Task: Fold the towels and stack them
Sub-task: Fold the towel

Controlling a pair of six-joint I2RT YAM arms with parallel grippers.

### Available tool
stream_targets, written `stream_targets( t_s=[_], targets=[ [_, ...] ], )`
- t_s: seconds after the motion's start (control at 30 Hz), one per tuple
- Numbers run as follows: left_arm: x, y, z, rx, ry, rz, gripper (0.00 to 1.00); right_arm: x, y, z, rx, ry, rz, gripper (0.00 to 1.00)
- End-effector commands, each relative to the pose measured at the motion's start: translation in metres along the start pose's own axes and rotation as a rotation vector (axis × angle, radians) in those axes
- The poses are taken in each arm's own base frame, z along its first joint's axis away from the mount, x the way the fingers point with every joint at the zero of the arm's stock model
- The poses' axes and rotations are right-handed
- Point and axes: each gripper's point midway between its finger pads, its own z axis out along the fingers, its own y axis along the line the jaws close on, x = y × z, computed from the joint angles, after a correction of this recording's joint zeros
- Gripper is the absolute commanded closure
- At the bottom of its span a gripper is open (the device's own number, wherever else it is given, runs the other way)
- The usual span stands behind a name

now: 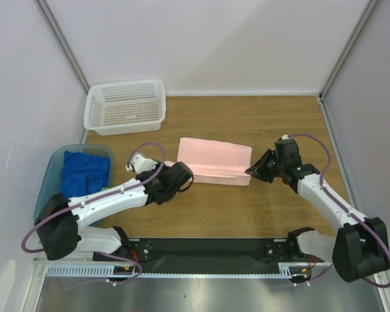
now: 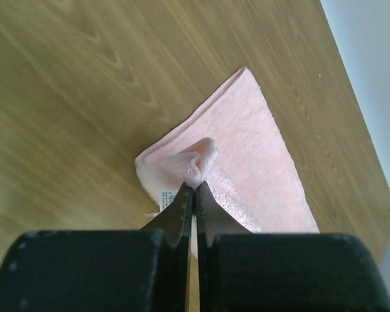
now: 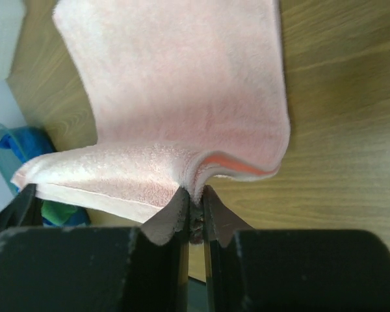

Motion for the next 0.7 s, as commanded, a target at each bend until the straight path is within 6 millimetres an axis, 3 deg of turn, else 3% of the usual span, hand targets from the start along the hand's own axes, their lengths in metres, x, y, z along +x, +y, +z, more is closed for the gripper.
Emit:
stream_targets(
  t_s=[0.0, 0.23, 0.4, 0.53, 0.67],
  targets=[
    [-0.03, -0.011, 0.026, -0.02, -0.137, 0.192, 1.0, -0.031, -0.024, 0.009, 0.125, -0.079, -0.03, 1.0],
    [-0.018, -0.03, 0.057, -0.066, -0.118, 0.265, 1.0, -0.025, -0.052, 0.032, 0.24, 0.015, 0.023, 1.0],
    [-0.014, -0.027, 0.08, -0.106, -0.102, 0.286, 1.0, -0.026, -0.063, 0.043, 0.282, 0.044, 0.05, 1.0],
    [-0.017, -0.025, 0.091, -0.131, -0.099, 0.269, 1.0, -0.044, -0.052, 0.043, 0.267, 0.005, 0.039, 1.0],
    [-0.017, -0.036, 0.093, -0.112, -0.112, 0.268, 1.0, -0.062, -0.043, 0.039, 0.27, -0.044, 0.001, 1.0]
  ],
)
